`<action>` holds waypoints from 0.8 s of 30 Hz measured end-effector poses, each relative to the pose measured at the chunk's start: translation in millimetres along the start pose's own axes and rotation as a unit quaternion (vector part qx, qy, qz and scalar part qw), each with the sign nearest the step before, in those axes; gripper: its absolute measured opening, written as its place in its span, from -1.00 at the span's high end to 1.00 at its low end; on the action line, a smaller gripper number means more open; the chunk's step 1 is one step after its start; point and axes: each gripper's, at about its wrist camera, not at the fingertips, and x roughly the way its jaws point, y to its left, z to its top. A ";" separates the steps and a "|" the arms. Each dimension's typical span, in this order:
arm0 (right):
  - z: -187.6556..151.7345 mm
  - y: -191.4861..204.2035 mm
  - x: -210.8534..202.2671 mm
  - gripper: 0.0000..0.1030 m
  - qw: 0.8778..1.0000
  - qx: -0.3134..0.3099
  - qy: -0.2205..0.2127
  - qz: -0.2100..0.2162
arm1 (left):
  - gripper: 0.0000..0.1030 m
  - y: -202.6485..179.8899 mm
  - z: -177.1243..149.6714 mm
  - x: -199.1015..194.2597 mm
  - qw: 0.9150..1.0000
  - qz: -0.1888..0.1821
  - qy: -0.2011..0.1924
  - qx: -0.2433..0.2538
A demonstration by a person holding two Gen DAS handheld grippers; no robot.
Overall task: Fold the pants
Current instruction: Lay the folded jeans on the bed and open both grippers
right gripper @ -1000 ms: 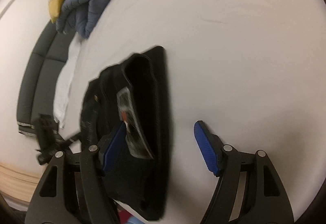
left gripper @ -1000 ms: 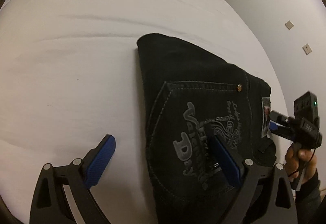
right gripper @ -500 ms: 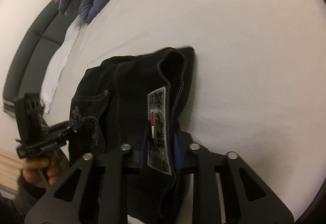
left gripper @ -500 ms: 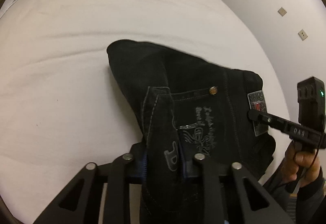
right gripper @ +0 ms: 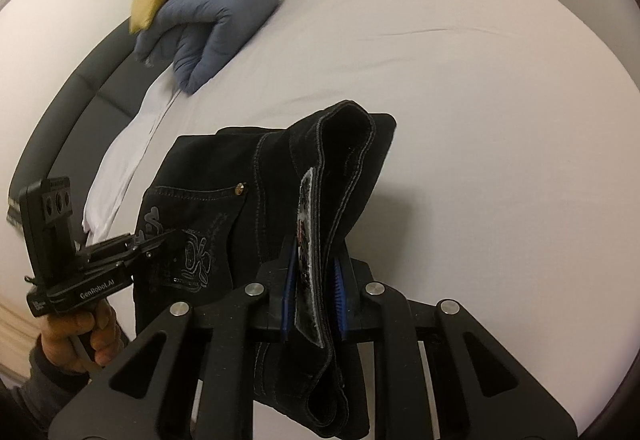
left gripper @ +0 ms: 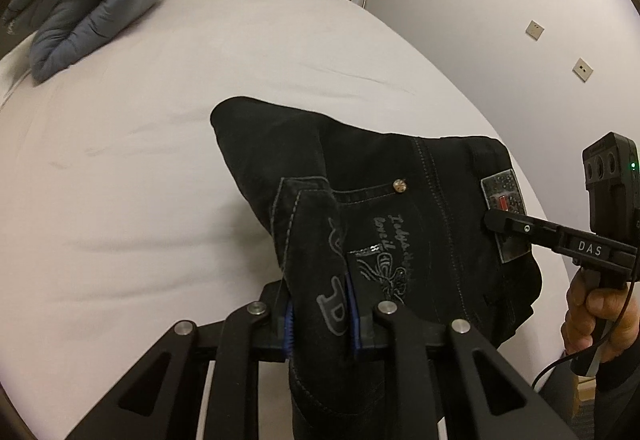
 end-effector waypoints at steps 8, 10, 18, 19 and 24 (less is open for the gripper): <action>-9.8 -101.6 57.4 0.30 0.995 0.093 0.020 0.005 | -0.12 16.2 -13.3 85.9 0.998 0.019 0.034 -0.045; -18.4 -113.2 48.6 0.14 0.993 0.110 -0.008 0.043 | -0.22 26.1 -22.0 82.7 0.997 -0.001 0.024 -0.074; -31.8 -91.9 -38.3 -0.31 0.992 0.090 -0.089 -0.027 | -0.80 8.2 -37.8 -14.6 0.993 0.058 -0.091 -0.041; -33.5 -78.7 -58.4 -0.32 0.990 0.071 -0.115 -0.043 | -0.86 -2.2 -43.6 -48.5 0.986 0.075 -0.146 -0.029; -50.4 17.1 -165.9 -0.58 0.955 -0.055 -0.269 -0.110 | -1.00 -34.8 -50.3 -163.3 0.925 0.172 -0.339 0.016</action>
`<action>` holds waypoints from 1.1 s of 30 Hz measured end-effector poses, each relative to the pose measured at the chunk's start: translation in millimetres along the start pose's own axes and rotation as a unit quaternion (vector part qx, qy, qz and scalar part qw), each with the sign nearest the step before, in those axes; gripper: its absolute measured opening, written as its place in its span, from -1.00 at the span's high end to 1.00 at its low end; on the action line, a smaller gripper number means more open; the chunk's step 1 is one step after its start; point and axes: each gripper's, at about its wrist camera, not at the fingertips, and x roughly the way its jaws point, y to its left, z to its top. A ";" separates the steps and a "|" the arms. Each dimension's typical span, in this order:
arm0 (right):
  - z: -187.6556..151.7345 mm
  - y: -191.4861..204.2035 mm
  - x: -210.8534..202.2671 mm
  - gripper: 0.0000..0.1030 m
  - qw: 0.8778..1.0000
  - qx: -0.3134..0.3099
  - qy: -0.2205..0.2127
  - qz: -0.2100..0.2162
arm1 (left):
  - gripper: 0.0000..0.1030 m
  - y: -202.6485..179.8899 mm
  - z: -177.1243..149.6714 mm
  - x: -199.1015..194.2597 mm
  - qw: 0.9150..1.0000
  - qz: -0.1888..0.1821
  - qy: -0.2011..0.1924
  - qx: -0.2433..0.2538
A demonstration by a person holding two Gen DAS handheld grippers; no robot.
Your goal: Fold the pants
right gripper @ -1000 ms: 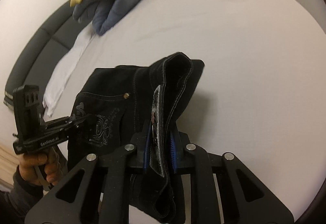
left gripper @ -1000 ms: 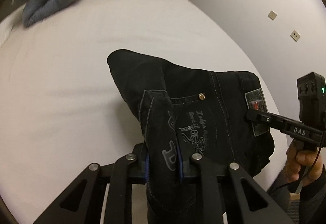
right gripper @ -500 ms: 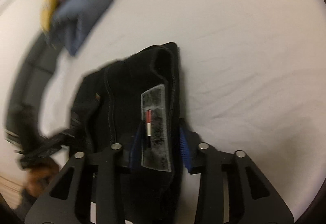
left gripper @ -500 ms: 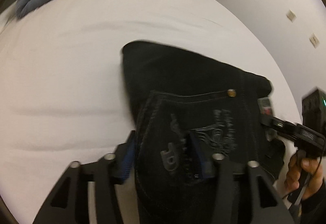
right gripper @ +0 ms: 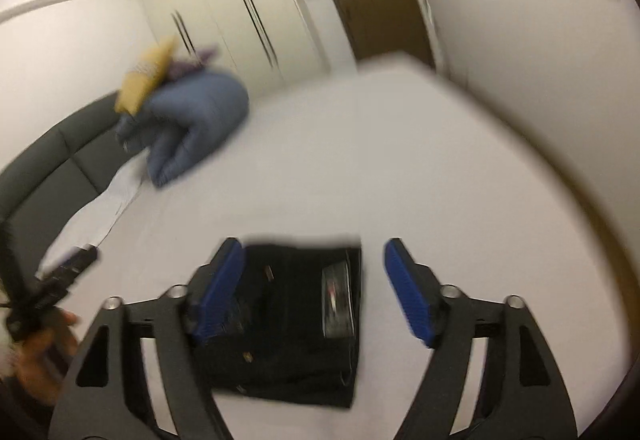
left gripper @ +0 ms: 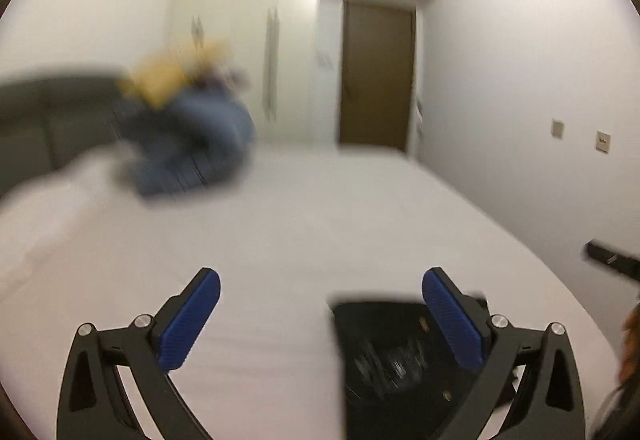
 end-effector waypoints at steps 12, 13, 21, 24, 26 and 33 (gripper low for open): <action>48.8 122.0 -215.6 -1.00 0.950 -0.131 -0.277 -0.056 | -1.00 30.2 79.6 -193.1 0.989 0.079 -0.123 -0.001; 51.6 126.1 -227.7 -1.00 0.954 -0.129 -0.267 -0.048 | -1.00 30.9 81.9 -198.9 0.990 0.078 -0.121 -0.004; 64.1 144.7 -278.3 -1.00 0.968 -0.101 -0.220 -0.058 | -1.00 27.1 76.7 -192.4 0.996 0.086 -0.009 -0.028; 58.1 141.7 -271.9 -1.00 0.980 -0.067 -0.176 -0.067 | -1.00 14.5 57.9 -184.8 0.996 0.072 0.035 -0.028; 51.6 143.5 -256.4 -1.00 0.985 -0.065 -0.137 -0.082 | -1.00 4.2 46.2 -168.7 0.996 0.066 0.064 -0.014; 13.5 149.8 -185.3 -1.00 0.994 -0.069 -0.028 -0.080 | -1.00 -22.2 9.7 -138.9 0.990 0.033 0.135 -0.002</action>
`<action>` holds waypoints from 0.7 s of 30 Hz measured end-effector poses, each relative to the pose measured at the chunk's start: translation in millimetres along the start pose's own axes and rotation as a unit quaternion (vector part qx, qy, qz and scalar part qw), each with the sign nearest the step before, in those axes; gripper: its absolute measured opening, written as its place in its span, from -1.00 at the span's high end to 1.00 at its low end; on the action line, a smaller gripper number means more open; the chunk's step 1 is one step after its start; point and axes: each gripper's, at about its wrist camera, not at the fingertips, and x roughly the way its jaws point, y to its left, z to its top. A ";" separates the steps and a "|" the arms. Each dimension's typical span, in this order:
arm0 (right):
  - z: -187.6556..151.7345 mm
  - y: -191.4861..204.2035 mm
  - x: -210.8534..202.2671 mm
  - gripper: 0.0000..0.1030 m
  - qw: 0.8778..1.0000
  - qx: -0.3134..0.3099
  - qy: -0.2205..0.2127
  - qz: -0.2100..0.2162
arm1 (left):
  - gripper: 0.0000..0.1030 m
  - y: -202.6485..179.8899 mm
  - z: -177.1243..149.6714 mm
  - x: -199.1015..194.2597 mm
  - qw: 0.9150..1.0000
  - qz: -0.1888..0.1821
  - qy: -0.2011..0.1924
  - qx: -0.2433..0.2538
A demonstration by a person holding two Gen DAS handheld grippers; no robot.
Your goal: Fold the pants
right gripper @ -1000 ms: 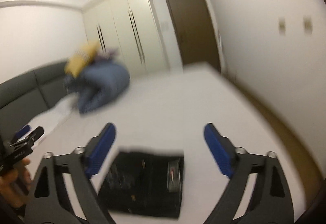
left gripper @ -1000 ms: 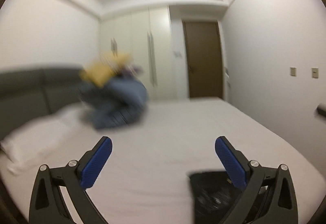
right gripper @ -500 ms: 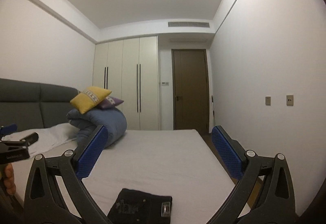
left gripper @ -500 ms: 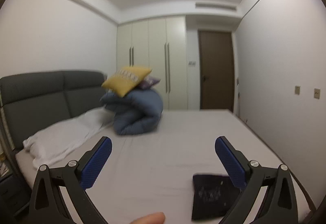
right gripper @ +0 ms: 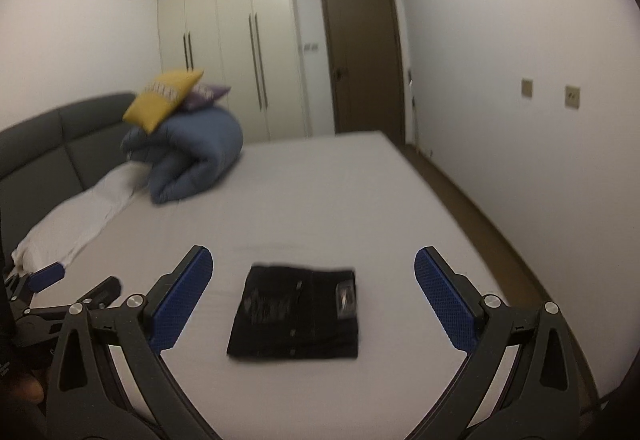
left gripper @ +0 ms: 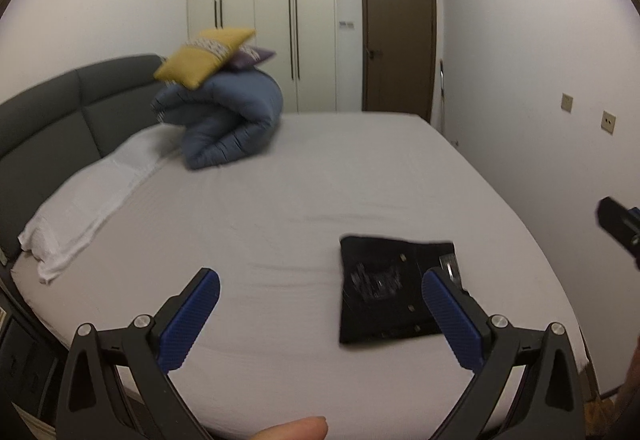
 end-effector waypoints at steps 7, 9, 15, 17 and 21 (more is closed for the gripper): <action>-25.3 -1.6 33.3 -1.00 1.000 0.000 0.030 -0.003 | -1.00 4.9 -5.1 30.8 0.999 0.012 0.032 -0.016; -24.7 0.9 49.8 -1.00 0.999 0.002 0.034 -0.005 | -1.00 6.9 -5.5 36.4 0.999 0.018 0.036 -0.019; -35.7 5.0 81.4 -1.00 0.999 -0.004 0.047 -0.009 | -1.00 7.9 -9.0 50.9 0.998 0.023 0.052 -0.019; -36.9 6.9 86.1 -1.00 0.999 -0.007 0.050 -0.009 | -1.00 6.9 -10.0 55.0 0.998 0.024 0.057 -0.020; -37.0 8.3 91.1 -1.00 0.998 -0.007 0.055 -0.005 | -1.00 7.6 -10.7 60.2 0.997 0.025 0.064 -0.023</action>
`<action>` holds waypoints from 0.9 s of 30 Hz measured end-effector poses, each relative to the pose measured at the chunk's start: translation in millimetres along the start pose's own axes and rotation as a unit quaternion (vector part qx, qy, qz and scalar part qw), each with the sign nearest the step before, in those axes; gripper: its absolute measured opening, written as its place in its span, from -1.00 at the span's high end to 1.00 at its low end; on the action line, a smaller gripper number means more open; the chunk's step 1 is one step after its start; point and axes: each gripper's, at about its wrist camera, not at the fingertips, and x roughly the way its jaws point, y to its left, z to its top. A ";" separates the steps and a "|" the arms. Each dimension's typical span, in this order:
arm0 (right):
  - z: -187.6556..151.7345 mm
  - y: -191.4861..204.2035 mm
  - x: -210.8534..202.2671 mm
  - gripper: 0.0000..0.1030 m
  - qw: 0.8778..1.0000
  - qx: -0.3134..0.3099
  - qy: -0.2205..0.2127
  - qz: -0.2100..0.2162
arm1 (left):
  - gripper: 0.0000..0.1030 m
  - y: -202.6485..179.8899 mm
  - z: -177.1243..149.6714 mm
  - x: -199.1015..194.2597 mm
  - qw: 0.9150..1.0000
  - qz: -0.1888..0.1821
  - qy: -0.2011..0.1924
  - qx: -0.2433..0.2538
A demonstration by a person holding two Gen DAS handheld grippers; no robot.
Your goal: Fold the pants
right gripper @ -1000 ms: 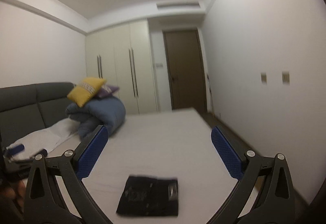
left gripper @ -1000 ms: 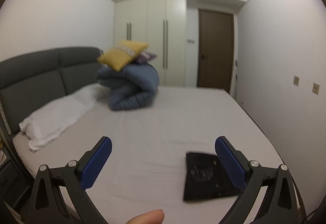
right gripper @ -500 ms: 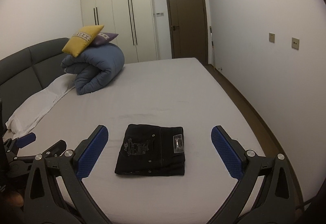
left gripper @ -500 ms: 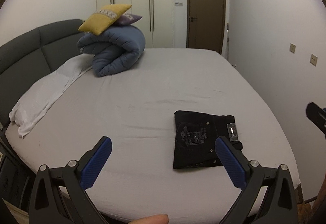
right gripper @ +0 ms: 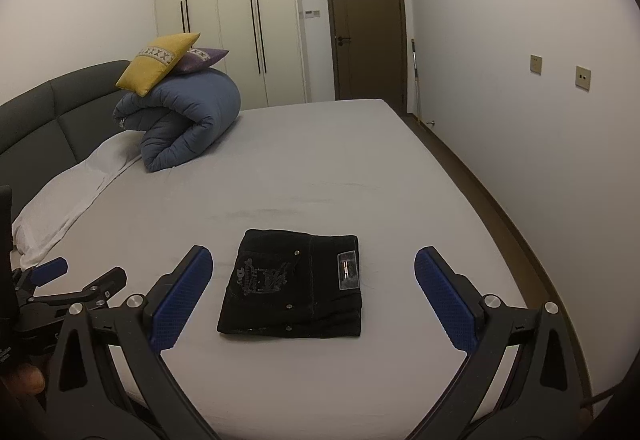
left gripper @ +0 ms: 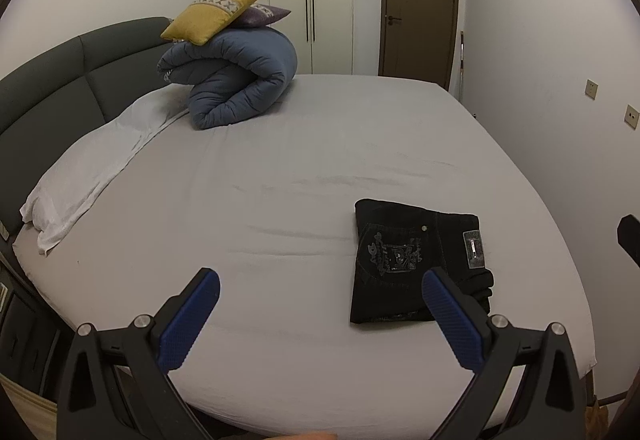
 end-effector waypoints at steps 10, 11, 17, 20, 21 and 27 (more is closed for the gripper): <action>-5.0 4.3 6.6 -1.00 1.000 0.000 0.002 0.001 | -1.00 0.1 -0.3 3.3 1.000 -0.002 0.005 0.002; -6.8 5.4 7.8 -1.00 1.000 -0.001 0.002 0.001 | -1.00 0.1 -0.3 3.2 1.000 -0.002 0.004 0.002; -10.1 8.3 10.8 -1.00 1.000 -0.001 0.002 0.000 | -1.00 0.8 -0.3 4.0 1.000 -0.002 0.005 0.003; -10.6 9.9 10.8 -1.00 1.000 -0.001 0.003 0.001 | -1.00 1.1 -0.3 4.2 1.000 -0.003 0.006 0.002; -11.2 11.1 10.1 -1.00 1.000 -0.002 0.002 0.001 | -1.00 1.0 -0.8 4.4 1.000 -0.004 0.006 0.002; -12.2 13.9 10.1 -1.00 1.000 -0.003 0.003 0.001 | -1.00 0.9 -4.4 6.0 1.000 -0.003 0.011 0.001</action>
